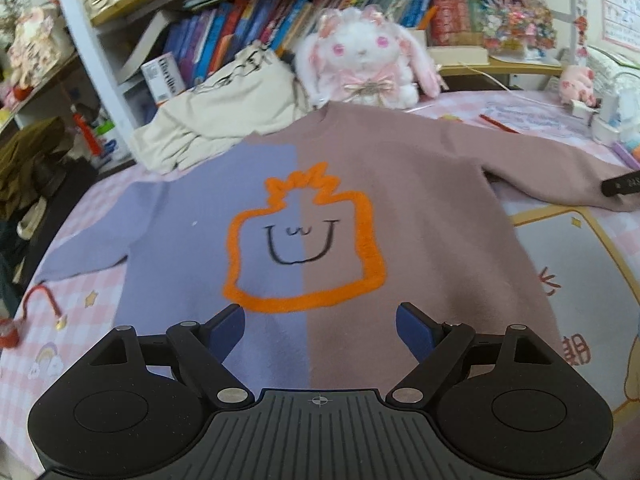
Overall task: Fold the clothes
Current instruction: 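Grasp the mauve sleeve again with the right gripper, pull it straight, release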
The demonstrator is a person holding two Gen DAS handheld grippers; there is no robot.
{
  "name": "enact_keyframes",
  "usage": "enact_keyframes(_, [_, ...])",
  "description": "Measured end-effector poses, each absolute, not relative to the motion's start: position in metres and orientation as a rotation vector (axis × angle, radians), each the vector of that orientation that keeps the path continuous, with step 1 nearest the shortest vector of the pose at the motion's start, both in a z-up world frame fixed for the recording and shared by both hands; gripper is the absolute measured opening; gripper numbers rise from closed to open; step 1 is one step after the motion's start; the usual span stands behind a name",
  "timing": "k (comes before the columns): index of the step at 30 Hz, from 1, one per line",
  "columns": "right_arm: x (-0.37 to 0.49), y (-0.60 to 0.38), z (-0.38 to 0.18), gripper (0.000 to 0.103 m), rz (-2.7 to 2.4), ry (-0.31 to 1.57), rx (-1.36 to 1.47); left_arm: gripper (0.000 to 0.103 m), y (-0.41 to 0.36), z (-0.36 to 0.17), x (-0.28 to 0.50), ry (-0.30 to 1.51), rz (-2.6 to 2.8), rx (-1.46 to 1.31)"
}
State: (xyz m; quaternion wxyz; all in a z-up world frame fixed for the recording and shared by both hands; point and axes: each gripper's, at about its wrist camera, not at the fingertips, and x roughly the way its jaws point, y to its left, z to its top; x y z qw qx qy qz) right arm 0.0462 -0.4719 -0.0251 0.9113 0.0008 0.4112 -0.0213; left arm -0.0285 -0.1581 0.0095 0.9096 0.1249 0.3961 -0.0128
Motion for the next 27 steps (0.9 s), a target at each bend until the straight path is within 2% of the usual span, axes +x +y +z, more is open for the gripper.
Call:
enact_keyframes(13, [0.06, -0.466, -0.011, 0.001, -0.173, 0.658, -0.303, 0.086, -0.145, 0.018, -0.04, 0.801, 0.005, 0.264])
enact_keyframes(18, [0.059, -0.475, -0.008, 0.004, -0.129, 0.694, -0.166, 0.086, -0.139, 0.017, -0.041, 0.814, 0.023, 0.264])
enact_keyframes(19, [0.058, -0.477, -0.008, 0.007, -0.117, 0.704, -0.133, 0.086, -0.137, 0.018, -0.041, 0.816, 0.028, 0.265])
enact_keyframes(21, [0.056, -0.478, -0.005, 0.025, -0.082, 0.715, -0.07, 0.086, -0.127, 0.017, -0.038, 0.825, 0.054, 0.268])
enact_keyframes(22, [0.051, -0.473, -0.001, 0.04, -0.049, 0.71, -0.041, 0.086, -0.123, 0.016, -0.037, 0.829, 0.067, 0.27])
enact_keyframes(25, [0.036, -0.45, 0.009, 0.048, 0.091, 0.71, 0.017, 0.086, -0.102, 0.015, -0.031, 0.844, 0.145, 0.261])
enact_keyframes(27, [0.025, -0.43, 0.013, 0.063, 0.199, 0.726, 0.028, 0.085, -0.089, 0.014, -0.028, 0.852, 0.194, 0.252])
